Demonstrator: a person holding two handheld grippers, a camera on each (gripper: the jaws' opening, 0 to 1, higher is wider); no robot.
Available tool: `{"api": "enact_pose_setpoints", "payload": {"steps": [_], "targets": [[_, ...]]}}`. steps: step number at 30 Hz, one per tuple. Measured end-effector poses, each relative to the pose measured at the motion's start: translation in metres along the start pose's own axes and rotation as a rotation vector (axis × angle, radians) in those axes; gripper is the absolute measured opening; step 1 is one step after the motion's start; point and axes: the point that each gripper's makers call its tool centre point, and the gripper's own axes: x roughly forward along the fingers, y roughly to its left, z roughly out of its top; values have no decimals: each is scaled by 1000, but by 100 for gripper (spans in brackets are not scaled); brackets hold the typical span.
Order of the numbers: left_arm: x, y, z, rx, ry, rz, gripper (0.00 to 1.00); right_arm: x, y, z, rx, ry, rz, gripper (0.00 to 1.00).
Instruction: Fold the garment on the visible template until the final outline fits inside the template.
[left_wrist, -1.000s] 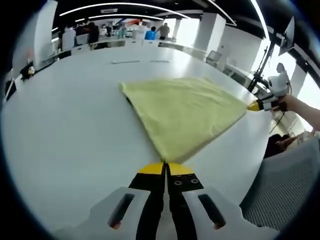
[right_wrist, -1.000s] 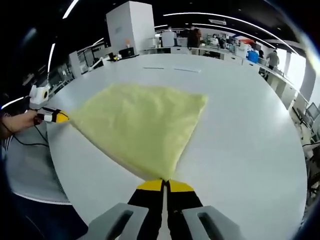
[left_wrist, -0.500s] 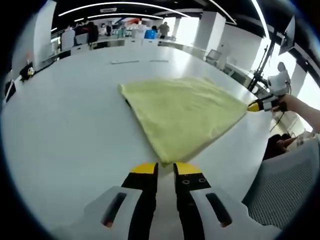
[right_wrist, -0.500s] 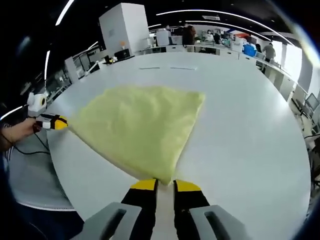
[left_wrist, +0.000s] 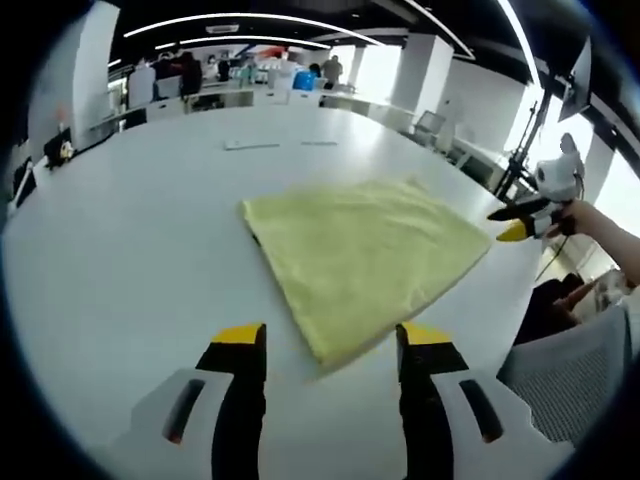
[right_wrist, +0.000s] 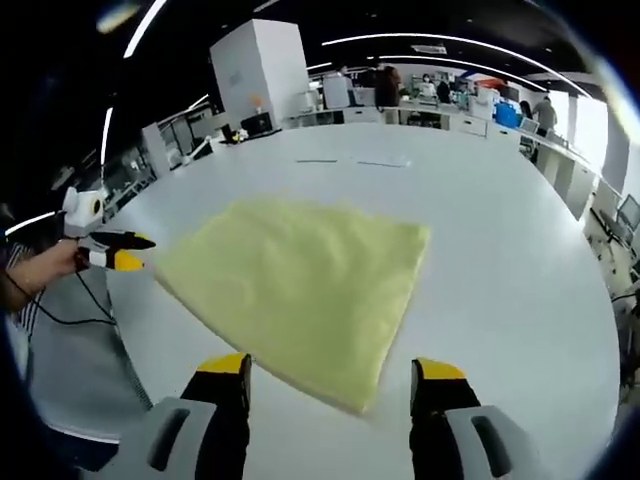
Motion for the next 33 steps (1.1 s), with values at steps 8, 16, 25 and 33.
{"api": "enact_pose_setpoints", "payload": {"steps": [8,16,25,33], "targets": [[-12,-12,16,-32,-29,-23,71,-15,15,19,-31,-12,55,81],[-29,-27,33,-31,-64,-34,87,-29,31,24,-68,10,85,92],[-38,-36,33,7,-65,-48,97,-41,38,28,-85,-16,91,99],[-45,-39,29,25,-57,-42,99,-44,38,28,-86,-39,89,99]]}}
